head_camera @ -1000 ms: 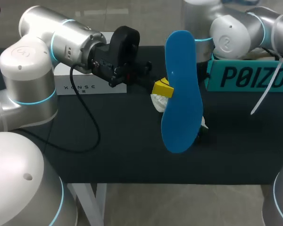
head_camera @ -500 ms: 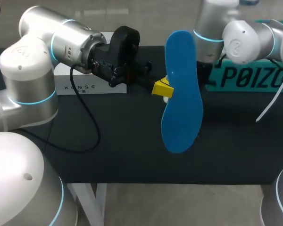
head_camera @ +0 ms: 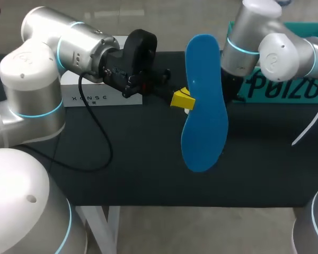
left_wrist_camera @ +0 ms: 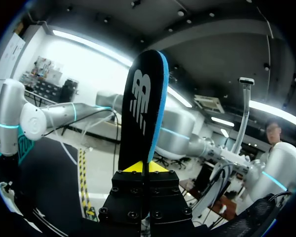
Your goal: Take the shoe out of the shoebox, open the shoe tongue, remove and reinsert the insole, then place the shoe into the shoebox
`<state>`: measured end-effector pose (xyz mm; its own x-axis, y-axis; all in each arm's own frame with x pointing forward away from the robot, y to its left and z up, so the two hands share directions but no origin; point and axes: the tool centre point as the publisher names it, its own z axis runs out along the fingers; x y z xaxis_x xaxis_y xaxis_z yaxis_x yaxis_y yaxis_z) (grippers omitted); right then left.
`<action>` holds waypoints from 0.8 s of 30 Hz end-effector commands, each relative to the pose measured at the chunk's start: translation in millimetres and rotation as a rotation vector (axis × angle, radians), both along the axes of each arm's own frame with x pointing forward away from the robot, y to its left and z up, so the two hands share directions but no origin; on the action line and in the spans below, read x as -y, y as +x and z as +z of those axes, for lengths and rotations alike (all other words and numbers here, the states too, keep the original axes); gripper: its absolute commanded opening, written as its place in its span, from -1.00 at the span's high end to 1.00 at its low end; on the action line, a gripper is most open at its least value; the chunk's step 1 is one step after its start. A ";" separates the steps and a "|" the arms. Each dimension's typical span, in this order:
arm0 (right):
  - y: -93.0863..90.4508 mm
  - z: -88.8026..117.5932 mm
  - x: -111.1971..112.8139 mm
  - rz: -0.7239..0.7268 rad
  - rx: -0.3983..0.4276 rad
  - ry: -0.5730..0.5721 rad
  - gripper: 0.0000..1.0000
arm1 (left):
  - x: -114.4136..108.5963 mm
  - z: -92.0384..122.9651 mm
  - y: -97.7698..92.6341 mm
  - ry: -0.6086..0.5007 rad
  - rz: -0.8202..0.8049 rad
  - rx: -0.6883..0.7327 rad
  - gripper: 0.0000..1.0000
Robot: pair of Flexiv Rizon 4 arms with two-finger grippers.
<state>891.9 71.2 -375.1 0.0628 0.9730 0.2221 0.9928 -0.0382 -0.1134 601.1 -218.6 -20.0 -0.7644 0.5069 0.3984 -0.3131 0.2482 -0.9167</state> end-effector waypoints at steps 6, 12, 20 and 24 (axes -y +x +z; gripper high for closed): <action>0.1 11.5 -7.6 0.056 0.047 -0.002 1.00 | 1.0 -0.6 0.1 0.000 0.000 0.000 1.00; 1.2 3.6 -10.9 0.127 0.064 0.010 1.00 | 1.0 -0.6 0.1 0.000 0.000 0.000 1.00; 4.4 3.5 -11.6 0.218 -0.030 -0.025 -1.00 | 1.0 -0.6 0.1 0.000 0.000 0.000 1.00; -1.5 29.9 -2.2 0.204 0.032 0.105 -1.00 | 1.0 -0.6 0.1 0.000 0.000 0.000 1.00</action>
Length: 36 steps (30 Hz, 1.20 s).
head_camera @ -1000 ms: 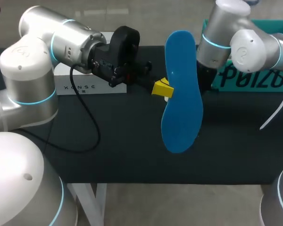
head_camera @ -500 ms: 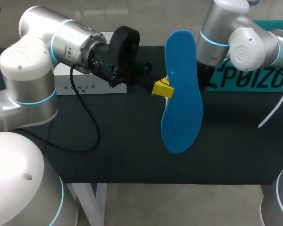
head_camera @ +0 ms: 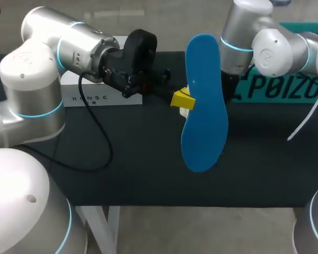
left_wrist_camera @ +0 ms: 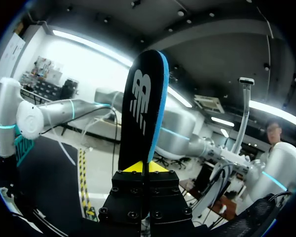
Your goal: Take the shoe out of the shoebox, open the shoe tongue, remove and reinsert the insole, then place the shoe into the shoebox
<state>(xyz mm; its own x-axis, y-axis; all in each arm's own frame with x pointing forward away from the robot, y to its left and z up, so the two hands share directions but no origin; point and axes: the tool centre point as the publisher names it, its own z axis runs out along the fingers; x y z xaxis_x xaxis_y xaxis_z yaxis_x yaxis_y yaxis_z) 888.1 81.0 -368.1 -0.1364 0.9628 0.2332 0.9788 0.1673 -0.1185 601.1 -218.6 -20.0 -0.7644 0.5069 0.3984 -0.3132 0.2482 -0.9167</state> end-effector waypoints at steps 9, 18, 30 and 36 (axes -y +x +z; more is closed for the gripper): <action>-5.8 68.8 22.1 -0.062 0.113 0.322 -1.00 | 1.0 -0.6 0.1 0.000 0.000 0.000 1.00; -5.8 68.8 22.1 -0.062 0.113 0.322 -1.00 | 1.0 -0.6 0.1 0.000 0.000 0.000 1.00; 2.0 146.7 37.5 -0.368 -0.195 0.961 -1.00 | 1.0 -0.6 0.1 0.000 0.000 0.000 1.00; -5.0 194.0 50.9 -0.332 -0.215 1.154 -1.00 | 1.0 -0.6 0.1 0.000 0.000 0.000 1.00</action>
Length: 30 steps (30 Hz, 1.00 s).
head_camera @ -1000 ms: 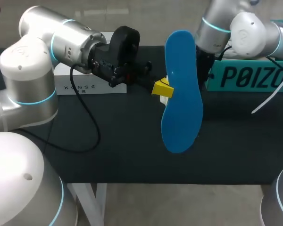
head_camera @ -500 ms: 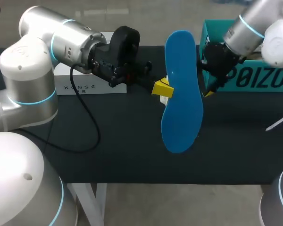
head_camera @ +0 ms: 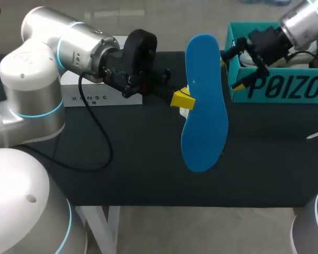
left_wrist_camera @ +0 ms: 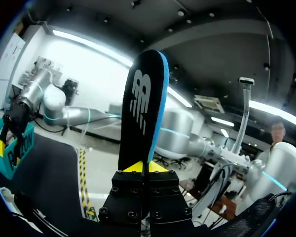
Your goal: Take the shoe out of the shoebox, open the shoe tongue, remove and reinsert the insole, then place the shoe into the shoebox
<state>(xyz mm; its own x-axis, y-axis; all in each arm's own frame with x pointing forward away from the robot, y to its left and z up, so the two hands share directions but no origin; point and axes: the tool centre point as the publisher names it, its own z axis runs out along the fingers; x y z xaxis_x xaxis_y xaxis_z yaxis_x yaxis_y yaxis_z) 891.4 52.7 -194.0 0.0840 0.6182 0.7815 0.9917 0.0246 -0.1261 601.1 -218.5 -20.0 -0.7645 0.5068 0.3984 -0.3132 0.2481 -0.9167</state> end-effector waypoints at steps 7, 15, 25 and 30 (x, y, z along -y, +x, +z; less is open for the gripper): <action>-13.3 66.6 34.6 -0.167 -0.013 0.661 -1.00 | 1.0 -0.6 0.1 0.000 0.000 0.000 1.00; -27.5 101.1 33.4 -0.171 0.236 0.717 -1.00 | 1.0 -0.6 0.1 0.000 0.000 0.000 1.00; -29.7 94.9 29.0 -0.246 0.305 0.723 -1.00 | 1.0 -0.6 0.1 0.000 0.000 0.000 1.00; -24.9 94.4 30.6 -0.337 0.291 0.618 -1.00 | 1.0 -0.6 0.1 0.000 0.000 0.000 1.00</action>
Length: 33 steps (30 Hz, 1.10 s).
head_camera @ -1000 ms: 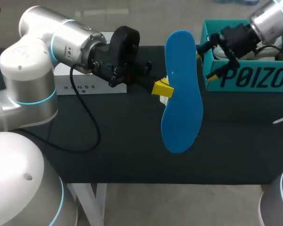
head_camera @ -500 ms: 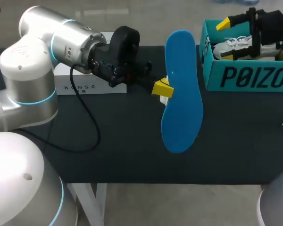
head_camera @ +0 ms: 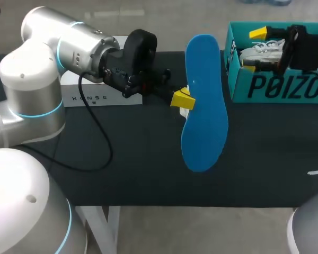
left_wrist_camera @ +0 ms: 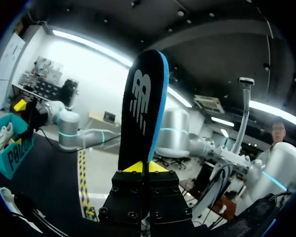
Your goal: Take the shoe out of the shoebox, open the shoe tongue, remove and reinsert the insole, then place the shoe into the shoebox
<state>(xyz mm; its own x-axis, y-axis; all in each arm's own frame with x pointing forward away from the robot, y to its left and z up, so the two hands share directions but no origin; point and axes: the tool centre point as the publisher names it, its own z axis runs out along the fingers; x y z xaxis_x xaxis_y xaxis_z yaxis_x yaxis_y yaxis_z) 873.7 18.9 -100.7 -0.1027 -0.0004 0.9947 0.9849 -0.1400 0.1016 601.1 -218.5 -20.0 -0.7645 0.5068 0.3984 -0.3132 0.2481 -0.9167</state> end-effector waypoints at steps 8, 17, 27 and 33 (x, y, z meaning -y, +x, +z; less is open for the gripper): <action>-3.5 7.5 -0.4 -0.158 -0.043 -0.026 -1.00 | 0.8 -4.1 2.2 0.067 0.009 0.067 1.00; -3.5 7.5 -0.4 -0.158 -0.043 -0.026 -1.00 | -6.8 -2.9 21.5 0.109 0.094 0.374 1.00; -3.5 7.5 -0.4 -0.158 -0.043 -0.026 -1.00 | -9.8 -14.1 22.1 0.174 0.072 0.539 1.00; -3.5 7.5 -0.4 -0.158 -0.043 -0.026 -1.00 | -10.1 -23.9 58.0 0.209 0.156 0.685 1.00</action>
